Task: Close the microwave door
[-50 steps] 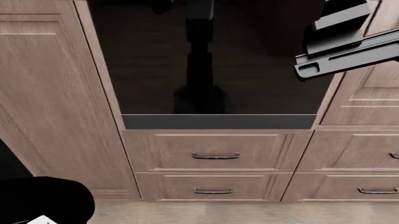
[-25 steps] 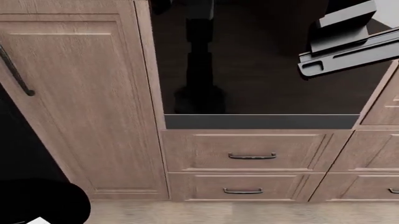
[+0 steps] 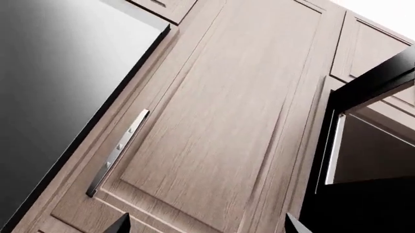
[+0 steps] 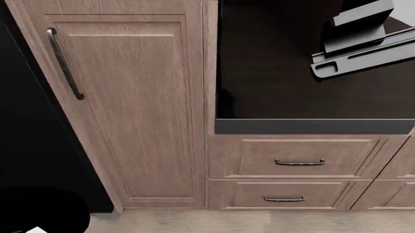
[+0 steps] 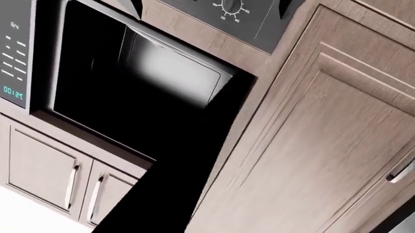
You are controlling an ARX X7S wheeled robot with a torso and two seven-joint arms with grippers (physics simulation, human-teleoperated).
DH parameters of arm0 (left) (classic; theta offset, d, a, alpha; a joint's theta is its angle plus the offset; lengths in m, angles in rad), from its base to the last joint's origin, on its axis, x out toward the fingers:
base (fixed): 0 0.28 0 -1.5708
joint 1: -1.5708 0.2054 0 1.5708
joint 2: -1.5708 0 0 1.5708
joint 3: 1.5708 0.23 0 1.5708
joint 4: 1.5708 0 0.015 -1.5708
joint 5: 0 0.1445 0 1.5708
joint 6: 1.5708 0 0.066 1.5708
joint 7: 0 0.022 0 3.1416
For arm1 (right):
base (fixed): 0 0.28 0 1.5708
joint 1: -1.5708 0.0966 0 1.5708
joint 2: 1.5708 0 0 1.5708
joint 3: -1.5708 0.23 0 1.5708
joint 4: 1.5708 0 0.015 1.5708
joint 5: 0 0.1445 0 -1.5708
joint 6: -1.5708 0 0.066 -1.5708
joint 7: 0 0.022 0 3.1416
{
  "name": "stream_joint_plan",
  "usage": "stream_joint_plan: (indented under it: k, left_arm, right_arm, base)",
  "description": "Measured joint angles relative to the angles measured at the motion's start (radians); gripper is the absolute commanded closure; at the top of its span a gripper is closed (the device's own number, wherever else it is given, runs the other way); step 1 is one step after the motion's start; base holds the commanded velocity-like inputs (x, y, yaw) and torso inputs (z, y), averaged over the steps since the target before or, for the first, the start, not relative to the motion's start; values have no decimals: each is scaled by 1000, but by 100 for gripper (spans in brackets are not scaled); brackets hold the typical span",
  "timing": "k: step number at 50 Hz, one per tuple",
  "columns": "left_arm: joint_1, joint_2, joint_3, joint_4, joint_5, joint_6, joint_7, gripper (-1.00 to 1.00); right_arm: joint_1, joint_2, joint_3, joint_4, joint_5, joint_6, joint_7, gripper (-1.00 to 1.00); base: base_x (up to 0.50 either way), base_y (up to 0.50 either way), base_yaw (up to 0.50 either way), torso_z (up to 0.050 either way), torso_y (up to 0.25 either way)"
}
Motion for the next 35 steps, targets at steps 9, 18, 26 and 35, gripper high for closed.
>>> stream_joint_plan:
  k: [9,18,26,35]
  left_arm:
    - [-7,-9,-3,-4,-34,4,-27,-100]
    - [-13,-17,-5,-8,-63,10,-51,-100]
    - [-14,-24,-3,-10,-77,17,-64,-100]
    - [-12,-33,0,-12,-85,27,-73,-100]
  right_arm:
    - [3,5,-4,0,1,-6,1,-100]
    - [6,12,-7,1,2,-12,3,-100]
    - [7,15,-10,1,0,-17,2,-100]
    - [6,15,-14,1,-1,-26,1,-100]
  base:
    - [-1,500,0,0,0]
    - [-1,500,0,0,0]
    - [-1,500,0,0,0]
    - [84,109,0,0,0]
